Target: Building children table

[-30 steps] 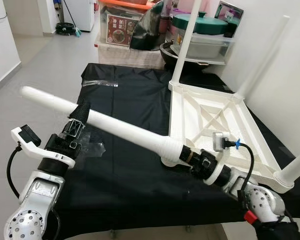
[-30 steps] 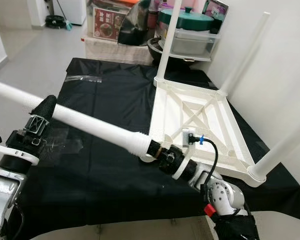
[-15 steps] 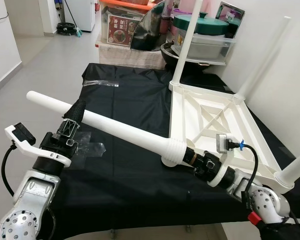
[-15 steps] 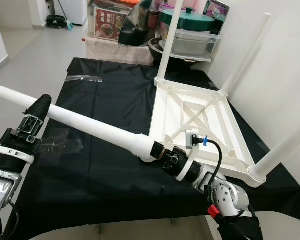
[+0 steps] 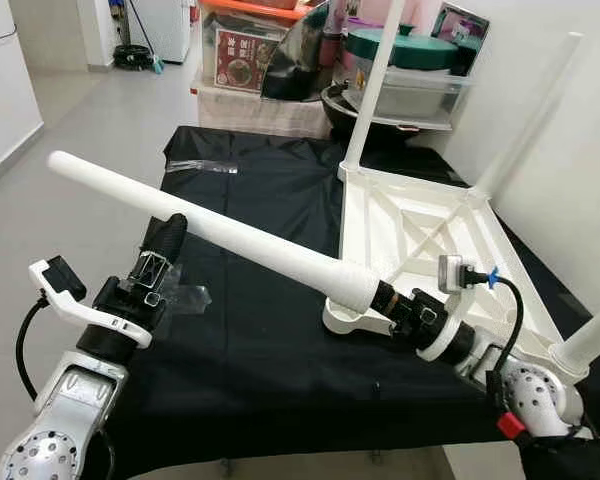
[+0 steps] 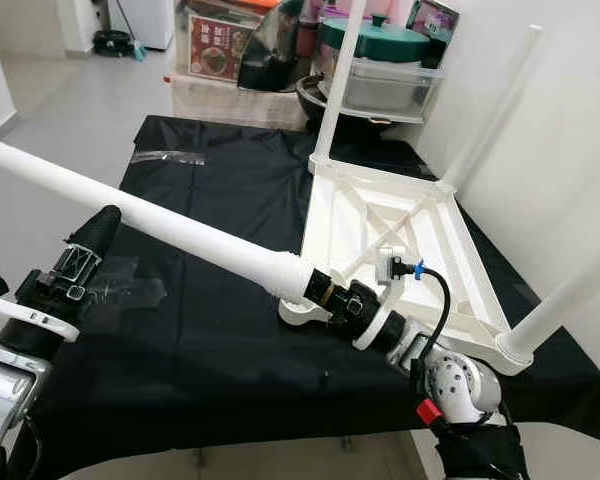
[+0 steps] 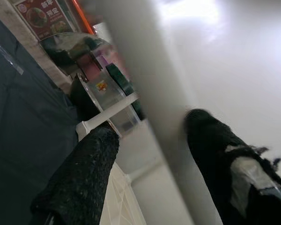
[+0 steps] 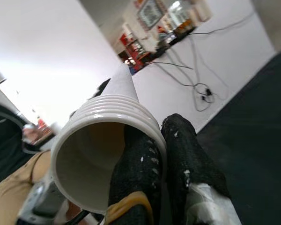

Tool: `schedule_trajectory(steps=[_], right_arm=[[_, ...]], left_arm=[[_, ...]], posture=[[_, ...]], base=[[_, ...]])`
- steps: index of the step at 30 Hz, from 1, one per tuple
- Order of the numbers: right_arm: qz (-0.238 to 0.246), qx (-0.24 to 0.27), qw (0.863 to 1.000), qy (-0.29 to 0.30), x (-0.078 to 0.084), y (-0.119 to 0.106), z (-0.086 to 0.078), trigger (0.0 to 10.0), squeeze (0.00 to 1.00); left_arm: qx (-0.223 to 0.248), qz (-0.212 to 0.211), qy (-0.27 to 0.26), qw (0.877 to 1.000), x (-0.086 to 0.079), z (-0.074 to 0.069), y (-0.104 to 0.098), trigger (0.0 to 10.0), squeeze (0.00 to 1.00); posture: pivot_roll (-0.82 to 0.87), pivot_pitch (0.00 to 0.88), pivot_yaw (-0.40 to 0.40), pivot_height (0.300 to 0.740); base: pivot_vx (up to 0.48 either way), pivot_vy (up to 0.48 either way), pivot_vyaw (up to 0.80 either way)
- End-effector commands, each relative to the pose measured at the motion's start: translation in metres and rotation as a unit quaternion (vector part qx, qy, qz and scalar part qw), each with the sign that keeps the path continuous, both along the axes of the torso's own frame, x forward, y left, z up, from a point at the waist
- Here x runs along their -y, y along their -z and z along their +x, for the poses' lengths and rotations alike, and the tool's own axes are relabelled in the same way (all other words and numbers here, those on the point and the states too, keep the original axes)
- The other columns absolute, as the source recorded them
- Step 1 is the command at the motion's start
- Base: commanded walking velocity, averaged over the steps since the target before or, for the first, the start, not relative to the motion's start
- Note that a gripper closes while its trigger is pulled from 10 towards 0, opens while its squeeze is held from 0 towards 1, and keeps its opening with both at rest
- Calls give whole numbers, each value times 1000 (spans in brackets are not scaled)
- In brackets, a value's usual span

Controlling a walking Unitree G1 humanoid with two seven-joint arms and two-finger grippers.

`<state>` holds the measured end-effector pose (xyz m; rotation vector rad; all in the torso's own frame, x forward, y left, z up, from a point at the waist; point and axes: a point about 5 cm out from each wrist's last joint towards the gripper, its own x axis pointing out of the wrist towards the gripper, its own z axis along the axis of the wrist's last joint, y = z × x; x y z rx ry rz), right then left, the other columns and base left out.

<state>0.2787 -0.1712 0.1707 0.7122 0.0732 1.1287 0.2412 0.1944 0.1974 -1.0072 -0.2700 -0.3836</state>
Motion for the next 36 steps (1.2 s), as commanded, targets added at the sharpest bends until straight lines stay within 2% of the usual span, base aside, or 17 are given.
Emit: schedule_trajectory(steps=[1, 6, 16, 22, 23, 26, 27, 36], right_arm=[[16, 12, 1000, -23, 1, -5, -6, 0, 0], [7, 16, 999, -48, -1, -4, -13, 0, 0], [-9, 1, 999, -52, -4, 4, -15, 0, 0], [-12, -1, 998, -60, -2, 5, -18, 0, 0], [-14, -1, 998, -62, -2, 6, -18, 0, 0], [-15, -1, 998, -64, -2, 6, -19, 0, 0], [-18, -3, 998, -63, -1, 7, -19, 0, 0], [-35, -3, 999, -39, 3, 10, -13, 0, 0]], left_arm=[[-8, -2, 11, 1000, 1, 2, 4, 10000, 0], [-5, 1, 12, 1000, 0, 3, 2, 10000, 0], [14, 5, 12, 1000, -1, 4, -7, 10000, 0], [13, 12, -4, 1000, -10, 6, -8, 10000, 0], [13, 13, -10, 1000, -11, 6, -8, 9569, 0], [13, 14, -13, 1000, -13, 7, -8, 9569, 0], [12, 10, -22, 1000, -15, 8, -8, 0, 0], [28, 17, -35, 999, -21, 7, -13, 0, 0]], posture=[[64, 0, -141, 740], [58, 0, -139, 740], [62, 0, -144, 740], [59, 0, -142, 740], [59, 0, -142, 740], [59, 0, -142, 740], [58, 0, -143, 740], [59, 0, -142, 740]], base=[[0, 0, 0], [0, 0, 0], [0, 0, 0], [0, 0, 0], [0, 0, 0], [0, 0, 0], [0, 0, 0], [0, 0, 0]])
